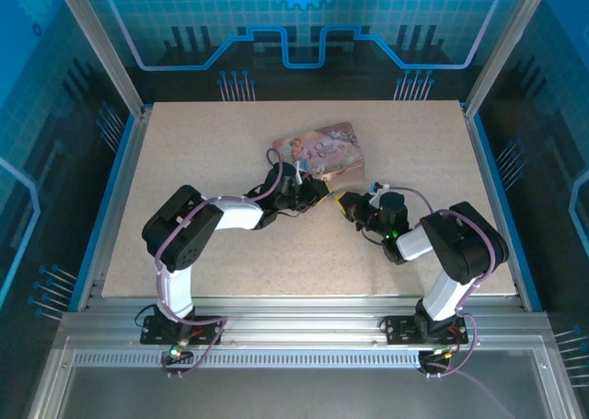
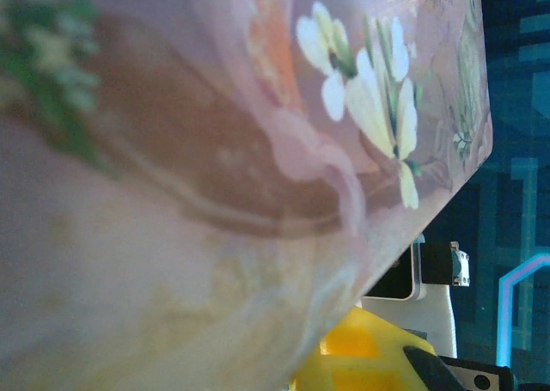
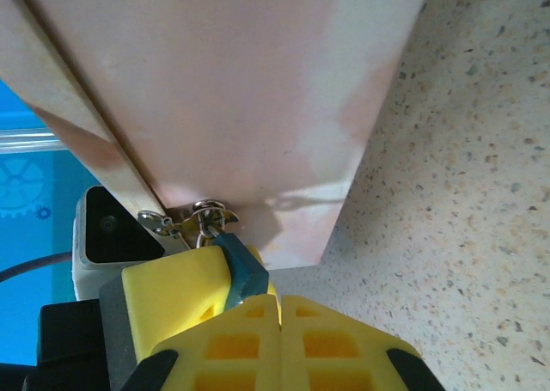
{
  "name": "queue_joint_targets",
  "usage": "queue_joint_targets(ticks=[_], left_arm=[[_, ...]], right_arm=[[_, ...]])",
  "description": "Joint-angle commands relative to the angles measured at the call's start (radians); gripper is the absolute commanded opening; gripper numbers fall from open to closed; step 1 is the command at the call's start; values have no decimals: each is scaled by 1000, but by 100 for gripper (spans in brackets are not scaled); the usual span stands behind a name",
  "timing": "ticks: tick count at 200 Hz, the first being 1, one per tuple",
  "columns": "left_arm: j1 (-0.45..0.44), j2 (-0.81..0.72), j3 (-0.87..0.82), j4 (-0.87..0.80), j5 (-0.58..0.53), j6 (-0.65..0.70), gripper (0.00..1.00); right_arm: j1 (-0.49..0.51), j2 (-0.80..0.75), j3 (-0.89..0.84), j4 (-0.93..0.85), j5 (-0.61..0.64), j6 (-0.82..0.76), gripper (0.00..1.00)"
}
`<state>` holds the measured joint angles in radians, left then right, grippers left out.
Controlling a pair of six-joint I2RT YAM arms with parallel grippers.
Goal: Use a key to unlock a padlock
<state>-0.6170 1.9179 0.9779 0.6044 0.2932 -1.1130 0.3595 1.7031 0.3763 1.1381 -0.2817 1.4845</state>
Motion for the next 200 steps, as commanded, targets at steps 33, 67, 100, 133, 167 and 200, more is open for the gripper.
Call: queue_joint_targets(ticks=[33,67,100,133,167,200], left_arm=[[-29,-11,19,171,125,-38,3],[-40,-2,29,165,151,-33,0],[-56,6,32,152,168,-27,0],[-57,9,10,165,171,-31,0],[-58,8,6,151,175,-28,0],[-59,10,1,150,174,-29,0]], right_arm=[[25,52,27,46,32,36,0],[34,114,110,26,-28,129,0],[56,70,149,-86,-16,82,0],[53,74,138,-50,-30,85,0],[58,92,134,15,-37,114,0],[64,65,154,-49,-45,92,0]])
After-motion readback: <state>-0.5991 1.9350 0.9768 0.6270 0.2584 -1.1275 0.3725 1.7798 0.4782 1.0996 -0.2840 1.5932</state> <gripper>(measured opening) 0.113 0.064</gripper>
